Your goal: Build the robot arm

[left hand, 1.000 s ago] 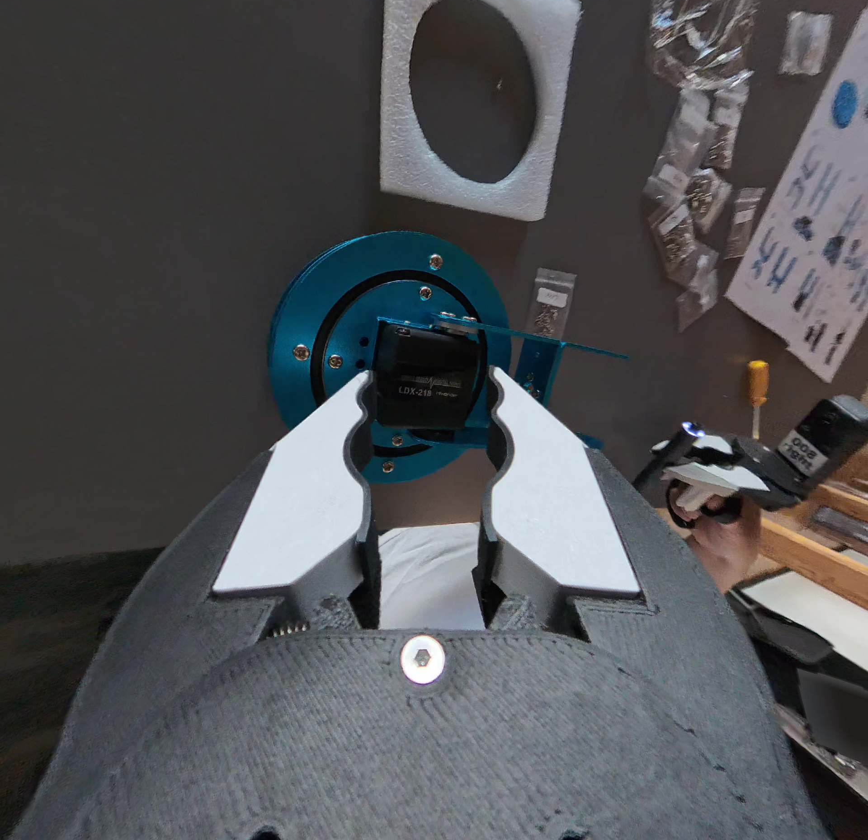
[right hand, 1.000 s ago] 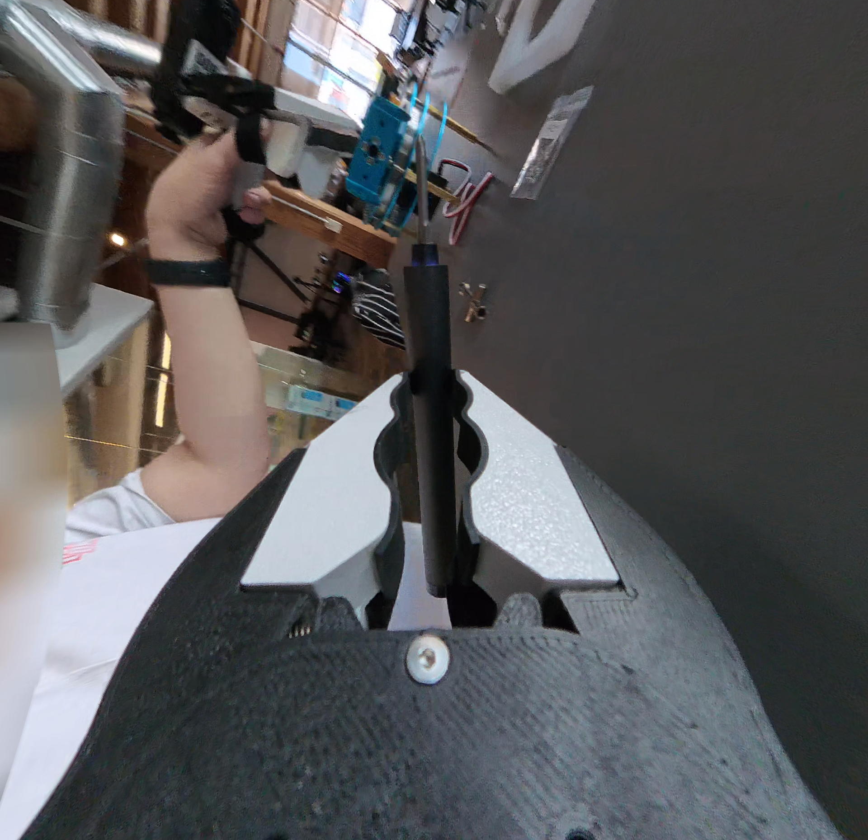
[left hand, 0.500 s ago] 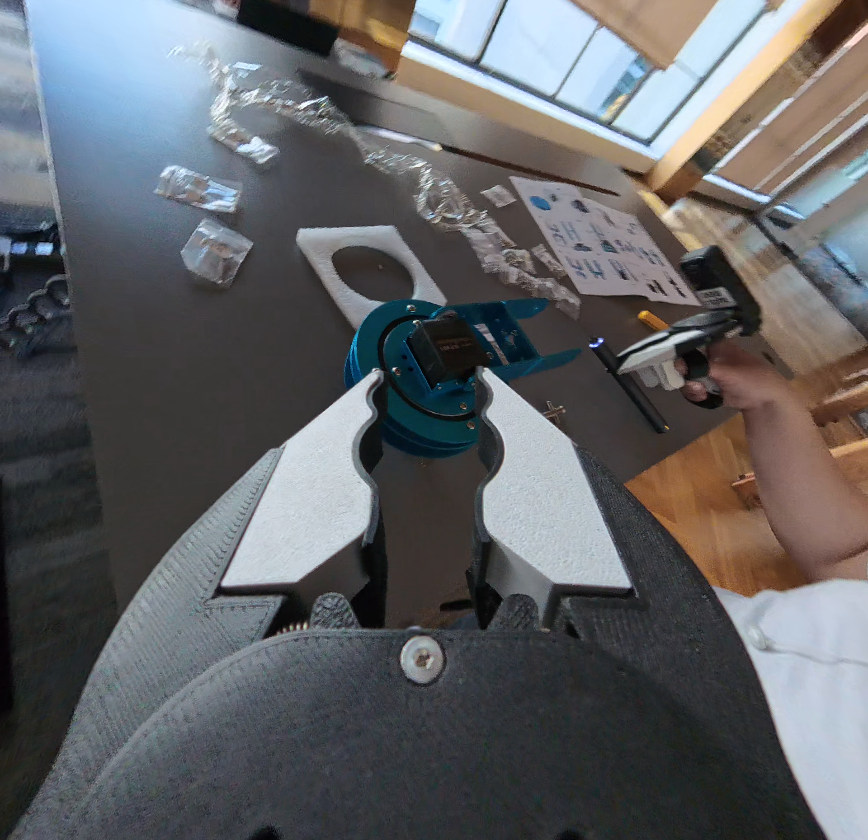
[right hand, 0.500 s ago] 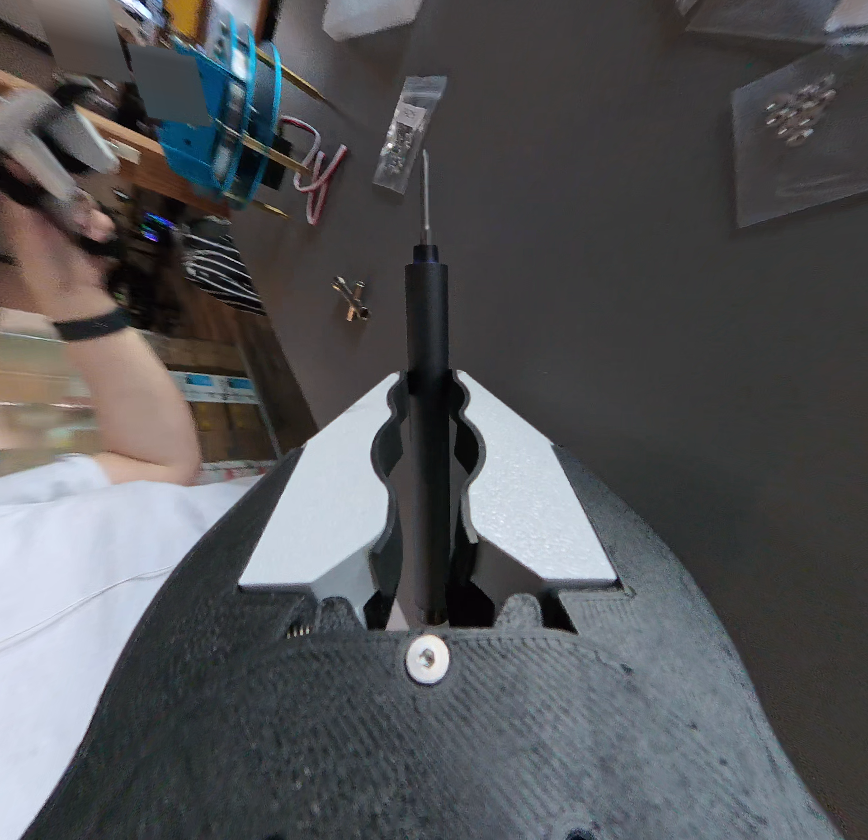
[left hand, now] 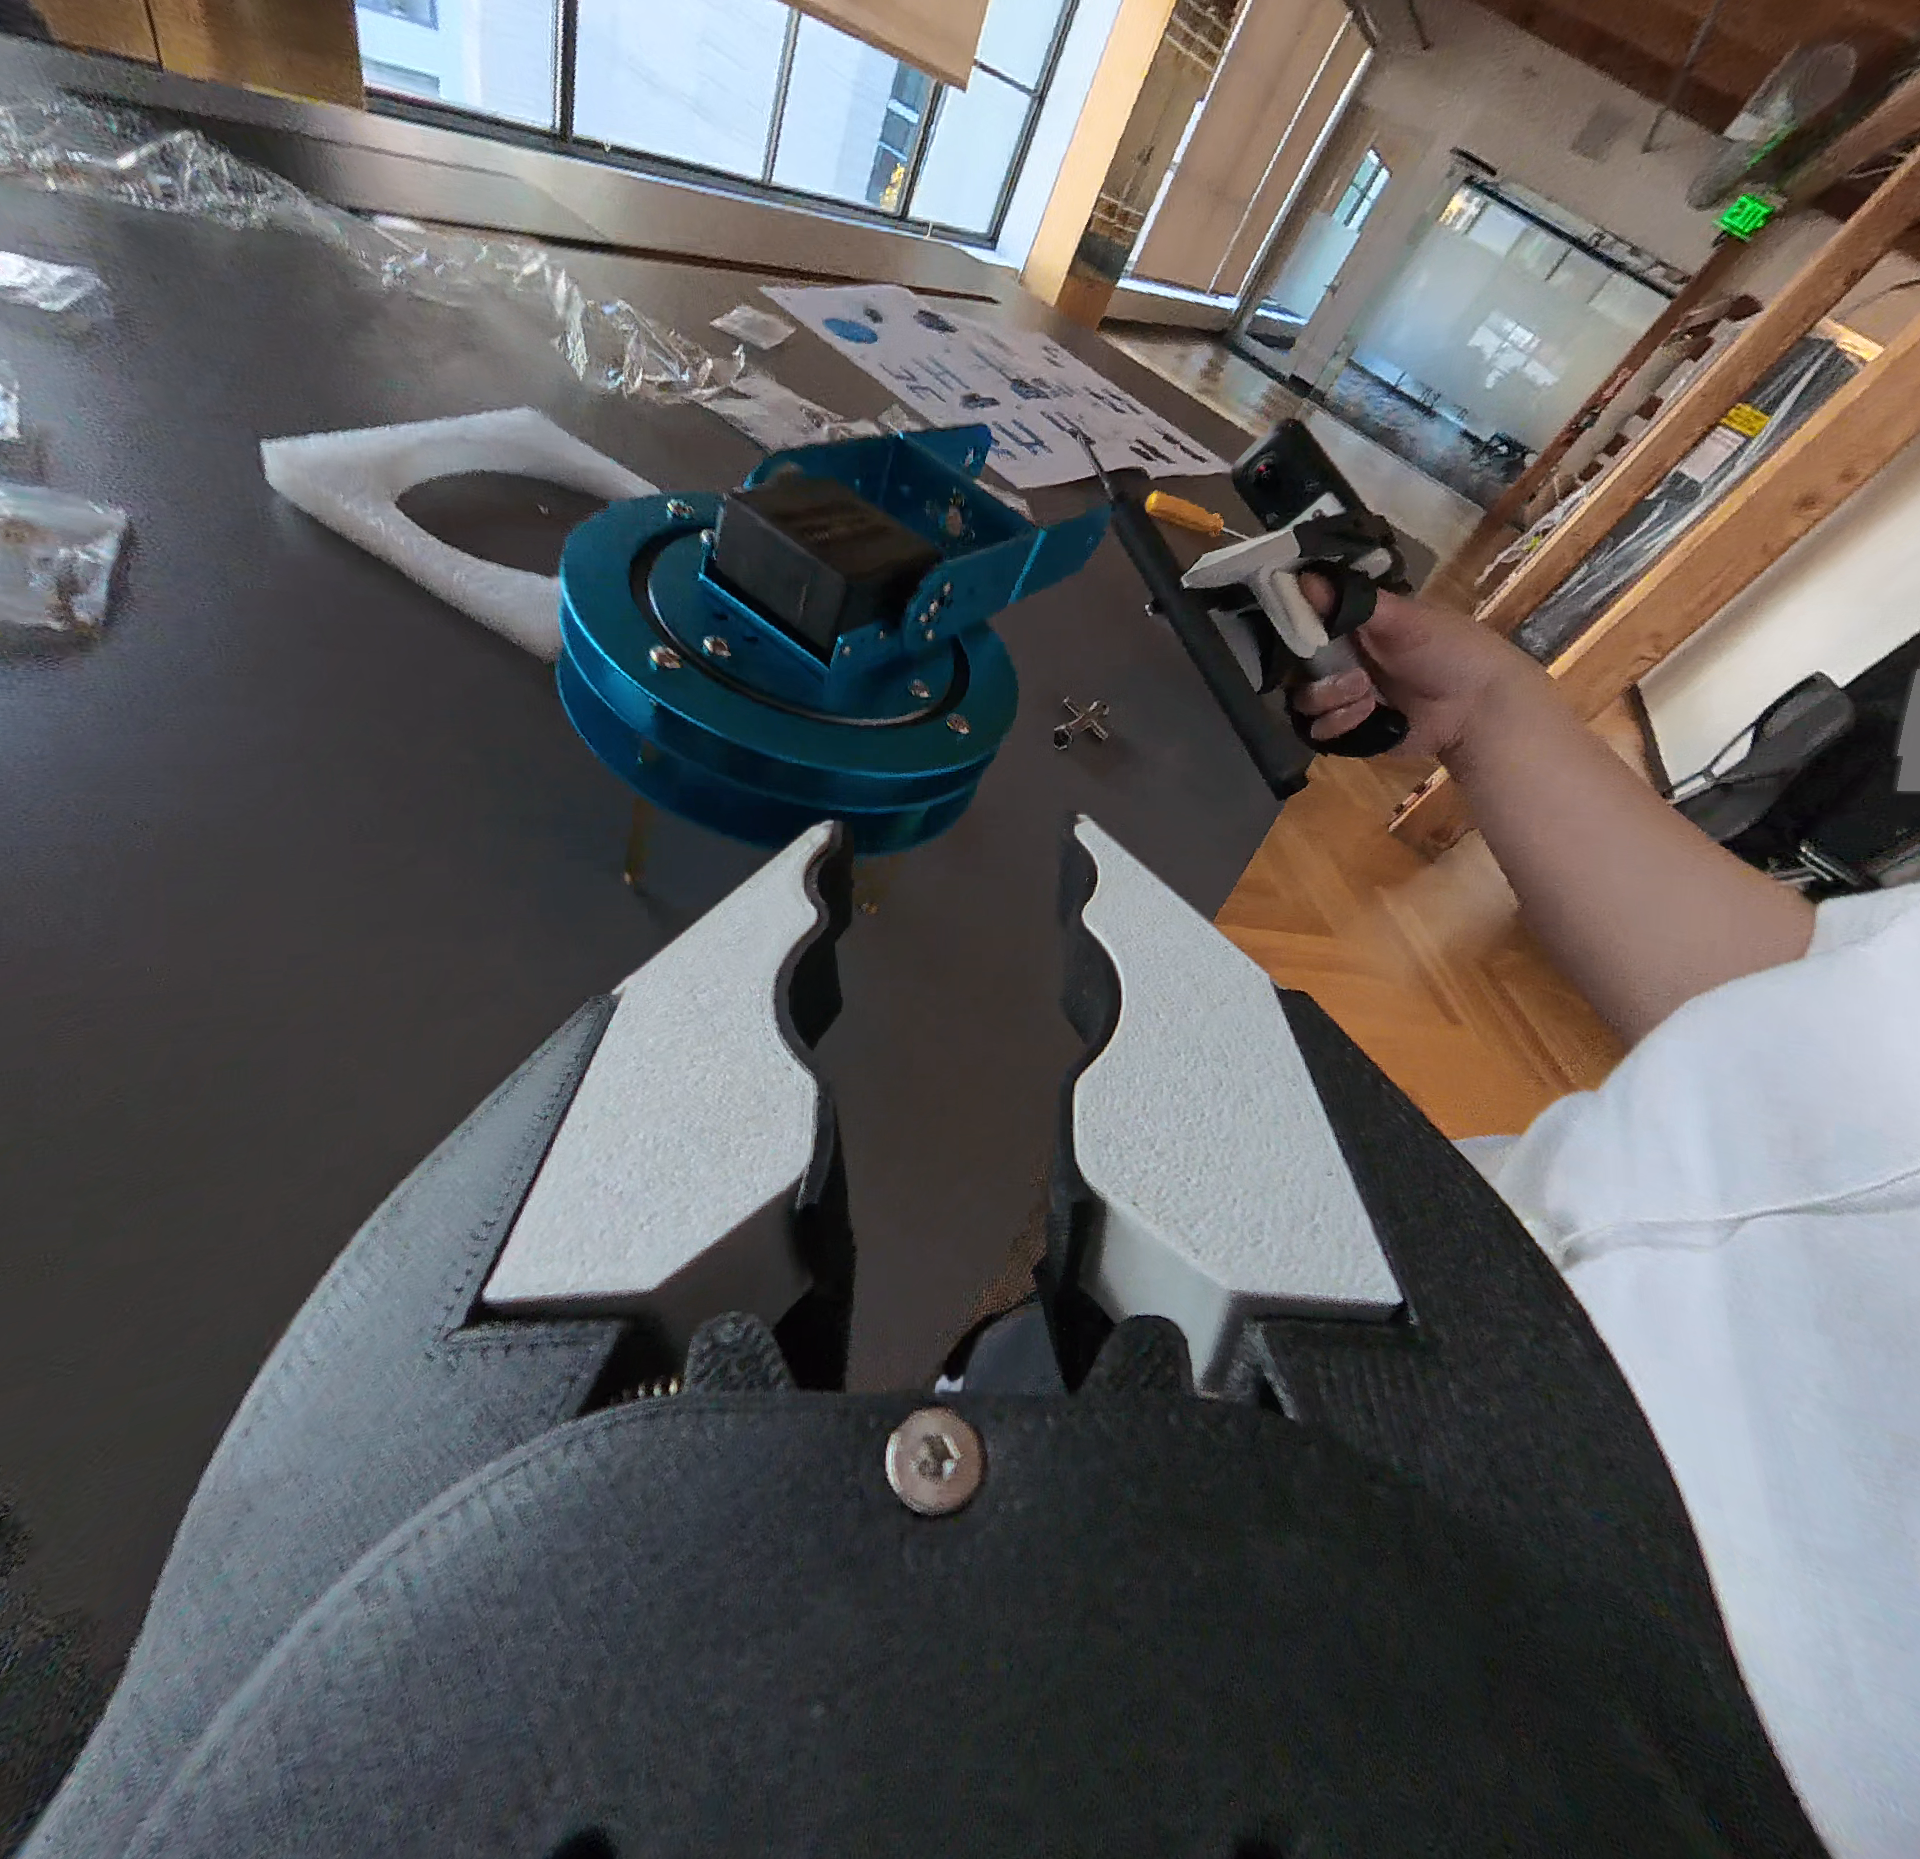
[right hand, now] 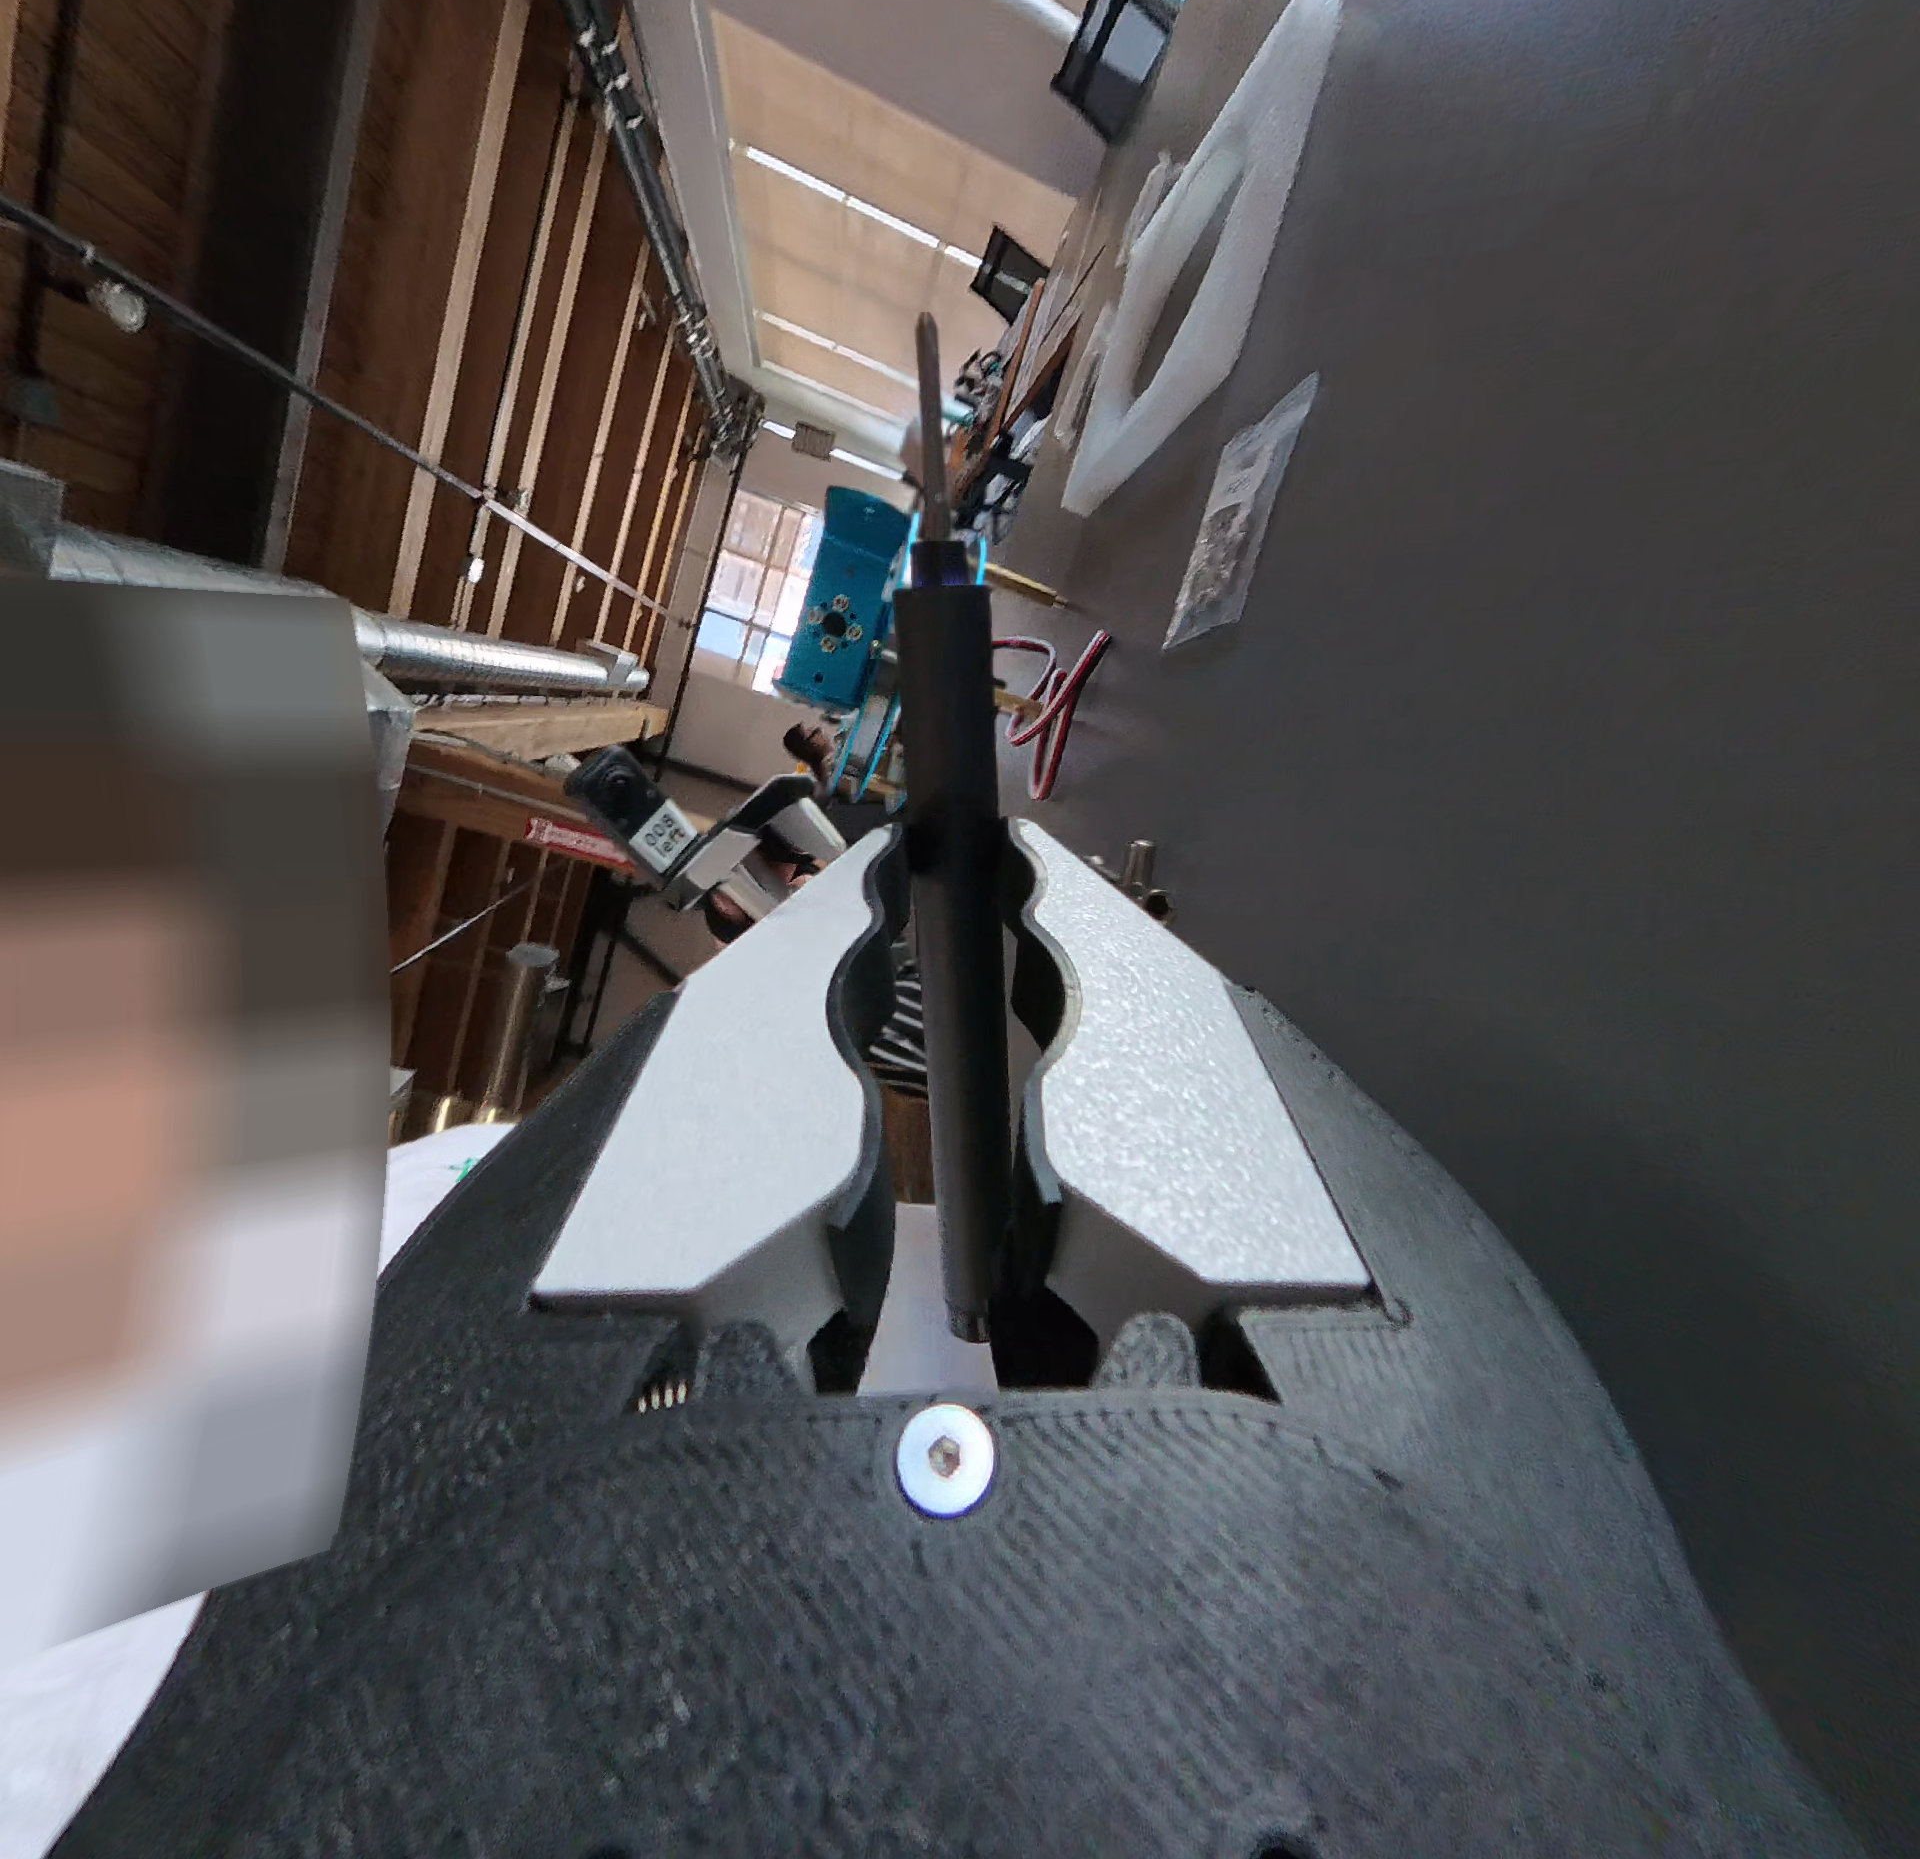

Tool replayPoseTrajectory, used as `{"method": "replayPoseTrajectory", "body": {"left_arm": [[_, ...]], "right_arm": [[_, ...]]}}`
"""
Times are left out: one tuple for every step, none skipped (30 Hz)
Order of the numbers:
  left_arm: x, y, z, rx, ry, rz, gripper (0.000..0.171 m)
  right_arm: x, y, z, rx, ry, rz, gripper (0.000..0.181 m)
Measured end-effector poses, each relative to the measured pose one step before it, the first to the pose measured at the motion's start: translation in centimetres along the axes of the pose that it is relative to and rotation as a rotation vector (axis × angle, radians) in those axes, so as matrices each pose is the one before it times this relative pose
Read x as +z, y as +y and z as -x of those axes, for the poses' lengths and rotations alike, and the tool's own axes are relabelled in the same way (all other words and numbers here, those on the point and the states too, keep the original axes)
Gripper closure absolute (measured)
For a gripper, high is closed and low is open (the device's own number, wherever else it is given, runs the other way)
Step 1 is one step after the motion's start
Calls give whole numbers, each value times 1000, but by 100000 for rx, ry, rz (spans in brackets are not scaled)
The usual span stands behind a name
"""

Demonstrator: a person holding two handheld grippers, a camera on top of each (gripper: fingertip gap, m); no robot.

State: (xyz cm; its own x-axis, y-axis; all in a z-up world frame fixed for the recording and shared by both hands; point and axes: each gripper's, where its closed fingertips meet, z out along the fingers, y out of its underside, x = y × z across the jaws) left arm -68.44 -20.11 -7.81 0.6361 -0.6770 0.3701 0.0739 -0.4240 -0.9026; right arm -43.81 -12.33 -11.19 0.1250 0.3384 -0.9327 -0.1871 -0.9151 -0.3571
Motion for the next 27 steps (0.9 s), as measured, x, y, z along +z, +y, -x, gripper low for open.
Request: {"method": "replayPoseTrajectory", "body": {"left_arm": [[-134, -466, 550, 1676, -61, 161, 130], [-112, -435, 692, 2477, -497, 821, 129], [-64, -499, 830, 3612, -881, 583, 130], [36, -543, 925, 4305, -915, 725, 129], [195, -505, 1108, 4727, -975, 1225, 126], [416, -417, 1265, 4923, -787, 1710, 123], [653, -273, 1132, 3808, 1081, 2466, 121], [810, -304, 944, 2405, 3160, 2889, 121], [918, -414, 1150, 1053, 2566, 2898, 122], [1062, -361, 1010, 516, 3581, 3861, 122], [1118, -431, 938, 975, 3735, 4103, 127], [1198, -459, 1038, 2095, 2343, 4030, 129], [1286, -368, 1151, 2892, 646, 4663, 130], [1326, -377, 983, 3806, 691, 4450, 132], [1402, -310, 797, 4295, 1146, 4117, 135], [1438, -219, 649, 3035, 1620, 4107, 139], [1393, -327, 491, 1156, 2407, 3114, 143], [1290, -368, 606, -722, 1555, 2113, 147], [1162, -392, 397, -1817, 2601, 1333, 148], [1019, -366, 82, -1953, 4308, 760, 153], [877, -146, 150, -988, 3519, 1695, 155], [715, 138, 302, 1493, 1809, 3229, 154], [572, 280, 307, 3771, 543, 3378, 154], [454, 315, 283, 4357, -68, 3091, 154], [333, 287, 239, 3445, 23, 2697, 155], [214, 169, 246, 2365, -106, 1869, 155], [73, -64, 183, 1378, -5, 177, 155]], "right_arm": [[-426, -198, -287, -255, 3734, -1692, 166], [-514, -145, -319, -1108, 4274, -945, 166], [-575, -69, -445, -980, 4833, 137, 166], [-574, -36, -599, -1031, 5508, 939, 166], [-529, -148, -613, -1332, 5256, 883, 166], [-446, -227, -581, -1111, 4505, 1015, 166], [-335, -183, -544, -557, 3616, 2288, 166], [-257, -247, -490, -351, 3285, 2309, 166], [-183, -275, -481, -548, 3608, 2374, 166], [-90, -145, -501, -866, 3915, 3696, 166], [-47, -156, -496, -1405, 4489, 3530, 166], [11, -176, -499, -1722, 4898, 3340, 166], [67, -138, -471, -1509, 5034, 3317, 166], [101, -152, -388, -2033, 5214, 2902, 166], [145, -157, -300, -2876, 5211, 2445, 166], [186, -92, -239, -2600, 4821, 2677, 165], [204, -42, -245, -2368, 4781, 2652, 165], [211, -51, -245, -2692, 4799, 2247, 165], [213, -61, -238, -2579, 4718, 1660, 165], [201, -28, -225, -2766, 4427, 1282, 165], [215, 33, -203, -2796, 3930, 1236, 164], [114, -244, 115, -2080, 1680, -977, 164], [104, -104, 68, -1295, 1568, -619, 164], [74, -97, 55, -1249, 1211, -875, 164], [54, -93, 14, -1376, 1114, -1022, 164], [55, -108, -17, -1759, 1107, -1414, 164], [44, -132, -19, -1575, 787, -1959, 164]]}}
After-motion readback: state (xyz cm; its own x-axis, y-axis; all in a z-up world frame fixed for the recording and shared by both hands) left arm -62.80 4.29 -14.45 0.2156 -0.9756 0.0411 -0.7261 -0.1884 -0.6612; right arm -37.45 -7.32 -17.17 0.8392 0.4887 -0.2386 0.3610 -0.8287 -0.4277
